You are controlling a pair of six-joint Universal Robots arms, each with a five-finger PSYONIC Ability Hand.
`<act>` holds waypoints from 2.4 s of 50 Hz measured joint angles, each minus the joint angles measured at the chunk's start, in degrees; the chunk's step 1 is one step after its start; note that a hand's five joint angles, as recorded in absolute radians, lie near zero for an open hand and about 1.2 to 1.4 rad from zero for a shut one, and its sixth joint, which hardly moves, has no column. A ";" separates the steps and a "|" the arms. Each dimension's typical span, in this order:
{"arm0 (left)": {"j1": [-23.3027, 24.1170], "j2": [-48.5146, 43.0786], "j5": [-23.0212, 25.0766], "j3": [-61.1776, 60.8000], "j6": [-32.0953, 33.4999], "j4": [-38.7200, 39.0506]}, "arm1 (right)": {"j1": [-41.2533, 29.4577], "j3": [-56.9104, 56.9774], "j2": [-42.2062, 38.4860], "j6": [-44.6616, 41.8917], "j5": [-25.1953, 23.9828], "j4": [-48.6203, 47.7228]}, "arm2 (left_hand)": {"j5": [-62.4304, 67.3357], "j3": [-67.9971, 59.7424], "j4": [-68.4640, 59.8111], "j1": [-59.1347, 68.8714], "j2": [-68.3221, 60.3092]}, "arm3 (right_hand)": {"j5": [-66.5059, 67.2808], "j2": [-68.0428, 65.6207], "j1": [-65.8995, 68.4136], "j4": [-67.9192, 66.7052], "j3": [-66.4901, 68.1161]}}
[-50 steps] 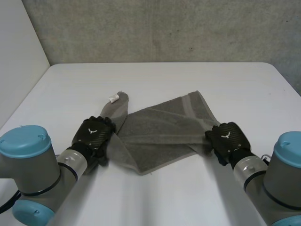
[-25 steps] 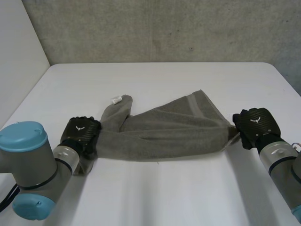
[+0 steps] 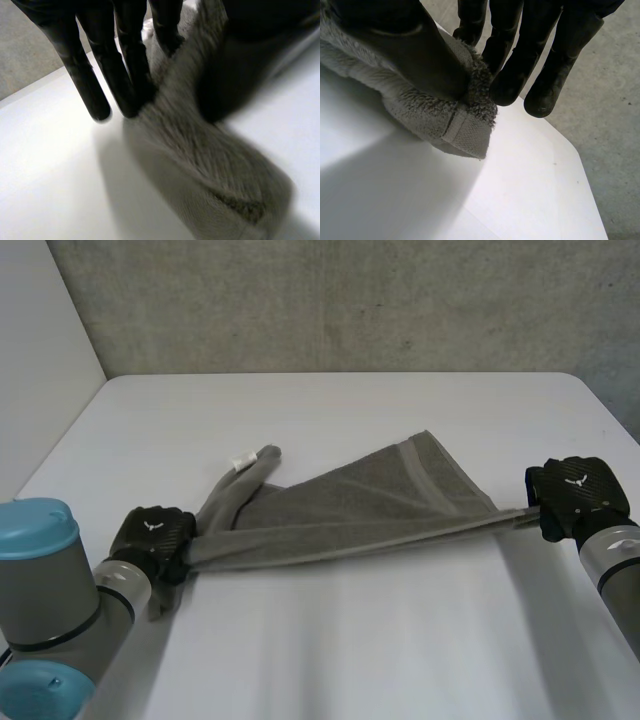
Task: Fold the towel.
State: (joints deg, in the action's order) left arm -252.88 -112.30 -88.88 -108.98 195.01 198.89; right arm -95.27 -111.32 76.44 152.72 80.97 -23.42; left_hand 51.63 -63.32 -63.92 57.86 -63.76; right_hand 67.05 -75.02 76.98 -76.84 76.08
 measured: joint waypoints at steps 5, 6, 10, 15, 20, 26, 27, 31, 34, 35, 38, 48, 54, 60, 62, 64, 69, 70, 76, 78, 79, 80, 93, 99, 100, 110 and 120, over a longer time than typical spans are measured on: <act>-0.89 3.31 0.61 -0.09 -0.04 -2.07 | 0.43 0.34 2.02 0.00 -0.36 1.75 | 11.19 -13.12 -13.45 10.31 -12.86 | 0.00 0.00 0.09 0.00 0.00; -1.07 4.49 0.89 0.03 -0.05 -2.56 | 0.42 0.51 2.96 0.04 -0.65 2.52 | 11.19 -13.23 -13.66 10.31 -13.00 | 0.00 0.00 0.09 0.00 0.00; -1.49 9.34 2.48 0.86 -0.07 -4.42 | 0.25 1.98 6.87 0.55 -2.53 5.86 | 11.96 -13.27 -13.67 11.70 -13.01 | 0.00 0.00 0.11 -0.01 0.00; -1.86 17.19 7.54 3.50 -0.20 -7.22 | 0.09 7.03 12.92 2.69 -5.50 12.46 | 12.81 -13.46 -13.67 14.42 -13.29 | 0.19 -0.06 0.42 -0.02 0.00; -2.55 23.40 12.78 7.51 -0.38 -10.25 | 0.22 15.26 18.01 4.69 -7.42 20.32 | 13.06 -13.47 -13.68 14.52 -13.34 | 0.20 -0.08 0.49 -0.05 0.01; -4.55 26.64 16.02 14.50 -0.58 -14.86 | 0.00 27.23 20.14 5.31 -8.83 28.29 | 13.06 -13.48 -13.93 14.53 -13.34 | 0.21 -0.11 0.58 -0.06 0.54; -4.78 26.67 16.14 15.32 -0.60 -15.38 | -0.04 28.54 20.07 5.30 -8.92 29.04 | 13.06 -13.48 -13.93 14.53 -13.34 | 0.20 -0.11 0.58 -0.06 0.54; -6.05 25.24 16.66 20.70 -0.73 -18.34 | -0.36 36.62 17.72 5.00 -9.20 33.36 | 13.06 -13.48 -13.93 14.53 -13.34 | 0.21 -0.11 0.60 -0.06 0.54; -6.67 20.69 16.82 26.04 -0.86 -20.41 | -1.44 44.28 11.96 4.13 -8.93 36.98 | 13.06 -13.48 -13.93 14.53 -13.34 | 0.21 -0.11 0.60 -0.06 0.54; -6.72 19.36 16.80 27.22 -0.88 -20.73 | -1.99 46.21 10.07 3.70 -8.78 38.03 | 13.06 -13.48 -13.93 14.53 -13.34 | 0.21 -0.11 0.61 -0.06 0.54; -6.78 13.78 16.77 31.73 -1.07 -21.77 | -4.34 53.03 3.14 1.50 -7.92 41.47 | 13.06 -13.48 -13.93 14.53 -13.34 | 0.21 -0.11 0.61 -0.06 0.54; -6.12 -9.99 16.86 55.63 -4.51 -22.64 | -13.08 86.31 -26.95 -8.41 3.71 49.19 | 13.07 -13.48 -13.93 14.57 -13.34 | 0.21 -0.40 0.62 -0.07 0.54; -5.51 -18.13 16.77 73.62 -7.21 -19.64 | -14.72 105.78 -37.34 -7.87 8.48 43.56 | 13.07 -13.48 -13.93 14.78 -13.35 | 0.21 -0.40 0.62 -0.07 0.54; -4.98 -18.89 16.25 84.89 -13.50 -9.27 | -16.58 113.81 -37.18 -2.68 9.82 31.24 | 13.14 -13.51 -13.98 14.91 -13.50 | 0.21 -0.40 0.62 -0.07 0.54; -4.88 -17.82 16.12 85.61 -16.13 -5.60 | -17.10 113.62 -35.80 -1.22 9.76 28.46 | 13.17 -13.51 -13.99 14.96 -13.50 | 0.21 -0.40 0.62 -0.07 0.54; -4.82 -16.30 16.11 84.83 -19.14 -1.85 | -17.56 112.38 -34.14 0.01 9.46 26.45 | 13.30 -13.51 -14.02 15.00 -13.50 | 0.21 -0.40 0.62 -0.07 0.54; -5.07 -13.35 16.53 77.23 -23.57 2.55 | -17.87 106.80 -32.03 0.72 7.60 27.74 | 13.32 -13.51 -14.03 15.01 -13.50 | 0.21 -0.40 0.63 -0.07 0.54; -5.22 -12.90 16.64 74.79 -24.03 2.94 | -17.85 105.18 -31.78 0.66 6.82 28.89 | 13.33 -13.50 -13.92 15.01 -13.46 | 0.21 -0.40 0.63 -0.07 0.54; -6.44 -12.09 17.04 60.41 -24.47 3.28 | -17.66 93.71 -31.80 -0.44 1.95 38.19 | 11.56 -9.52 -8.73 14.12 -8.59 | 0.22 -0.40 0.63 -0.07 0.54; -7.11 -12.37 17.29 55.50 -24.17 3.18 | -17.53 89.26 -31.77 -1.13 0.71 40.78 | 7.67 -4.82 -4.34 11.35 -4.20 | 0.22 -0.40 0.63 -0.07 0.54; -7.64 -12.66 17.66 52.01 -23.77 3.13 | -17.44 85.66 -31.63 -1.75 -0.08 42.35 | 3.29 -0.89 0.15 7.17 -0.11 | 0.22 -0.40 0.63 -0.07 0.54; -8.08 -13.09 18.10 49.16 -23.35 3.04 | -17.33 81.96 -31.37 -2.44 -0.76 43.36 | 0.05 1.54 2.71 4.25 2.41 | 0.22 -0.40 0.63 -0.07 0.54; -12.52 -17.63 24.62 25.81 -3.79 1.87 | -14.80 39.61 -21.84 -9.36 -5.06 31.46 | -21.80 21.48 22.60 -17.62 22.19 | 0.22 -0.40 0.63 -0.07 0.54; -14.03 -15.43 24.55 21.63 4.80 -0.78 | -14.58 30.61 -16.45 -9.91 -5.06 28.09 | -26.96 26.58 27.41 -23.42 27.68 | 0.22 -0.40 0.63 -0.07 0.54; -14.21 -14.73 24.48 21.32 5.53 -1.29 | -14.49 29.53 -15.49 -9.89 -5.03 27.93 | -27.77 27.45 28.17 -24.26 28.39 | 0.22 -0.40 0.63 -0.07 0.54; -14.84 -7.14 23.89 19.18 6.37 -3.46 | -11.26 23.27 -9.63 -9.05 -4.92 26.63 | -33.83 32.83 33.85 -29.45 33.83 | 0.22 -0.40 0.63 -0.08 0.54; -13.86 -3.57 23.54 14.97 5.83 -3.41 | -4.49 15.60 -5.36 -8.66 -4.58 18.88 | -35.24 34.09 35.07 -30.39 34.95 | 0.22 -0.40 0.63 -0.08 0.54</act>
State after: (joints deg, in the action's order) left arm -266.73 -115.87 -65.34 -94.02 200.84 195.47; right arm -99.76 -95.72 71.08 144.06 76.39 -4.54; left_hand 16.40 -29.24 -28.85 27.47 -28.81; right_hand 67.27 -75.42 77.61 -76.92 76.63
